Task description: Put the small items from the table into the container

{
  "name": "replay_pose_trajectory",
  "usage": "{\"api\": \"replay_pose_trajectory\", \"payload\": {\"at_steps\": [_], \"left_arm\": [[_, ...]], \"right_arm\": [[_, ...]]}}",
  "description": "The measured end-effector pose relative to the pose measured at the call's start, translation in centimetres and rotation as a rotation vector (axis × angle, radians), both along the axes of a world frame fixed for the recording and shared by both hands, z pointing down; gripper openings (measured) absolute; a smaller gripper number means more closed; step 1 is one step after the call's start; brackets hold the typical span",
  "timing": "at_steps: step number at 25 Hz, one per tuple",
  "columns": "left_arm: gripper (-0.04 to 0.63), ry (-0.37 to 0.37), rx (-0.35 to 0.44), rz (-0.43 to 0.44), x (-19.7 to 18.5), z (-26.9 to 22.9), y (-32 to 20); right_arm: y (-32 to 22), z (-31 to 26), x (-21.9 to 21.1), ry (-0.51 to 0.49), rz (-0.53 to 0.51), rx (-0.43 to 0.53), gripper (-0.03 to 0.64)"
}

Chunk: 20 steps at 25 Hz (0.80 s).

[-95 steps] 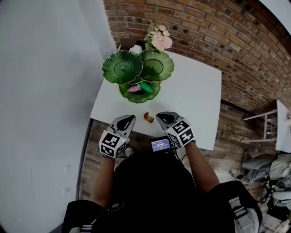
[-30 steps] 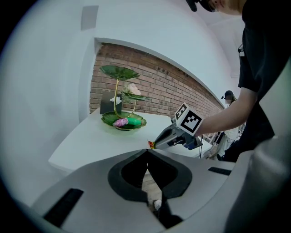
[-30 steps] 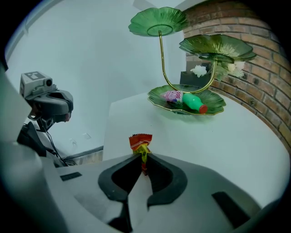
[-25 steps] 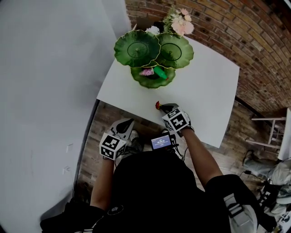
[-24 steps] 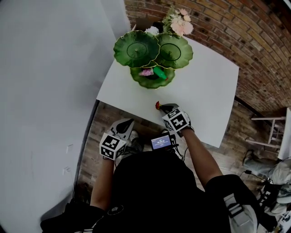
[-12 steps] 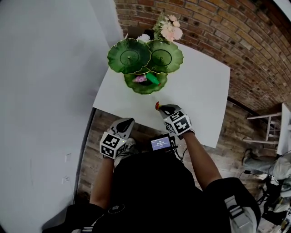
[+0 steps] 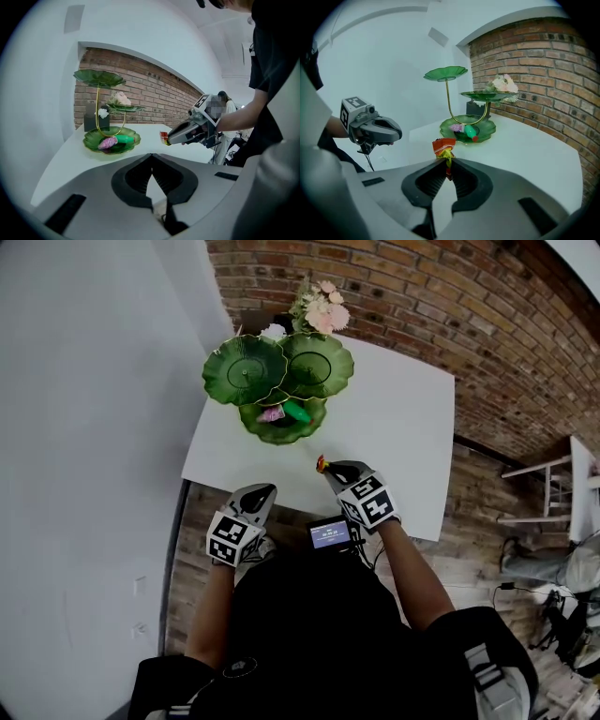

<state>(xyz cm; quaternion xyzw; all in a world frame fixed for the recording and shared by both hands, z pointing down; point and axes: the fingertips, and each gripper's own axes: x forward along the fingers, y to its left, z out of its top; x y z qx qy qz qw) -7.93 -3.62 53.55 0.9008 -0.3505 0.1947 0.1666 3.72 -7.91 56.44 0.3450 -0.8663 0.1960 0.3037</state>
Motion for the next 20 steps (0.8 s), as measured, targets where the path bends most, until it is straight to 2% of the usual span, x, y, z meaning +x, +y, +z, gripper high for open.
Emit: {"api": "replay_pose_trajectory", "payload": {"at_steps": [6,20], "left_arm": [[0.011,-0.036,0.014,0.016,0.0,-0.1,0.1],[0.011,-0.044,0.013,-0.042,-1.8,-0.8,-0.8]], "right_arm": [[-0.2,0.1,-0.1,0.0,-0.005,-0.003,0.044],[-3.7,-0.1,-3.5,0.002,-0.095,0.01,0.045]]}}
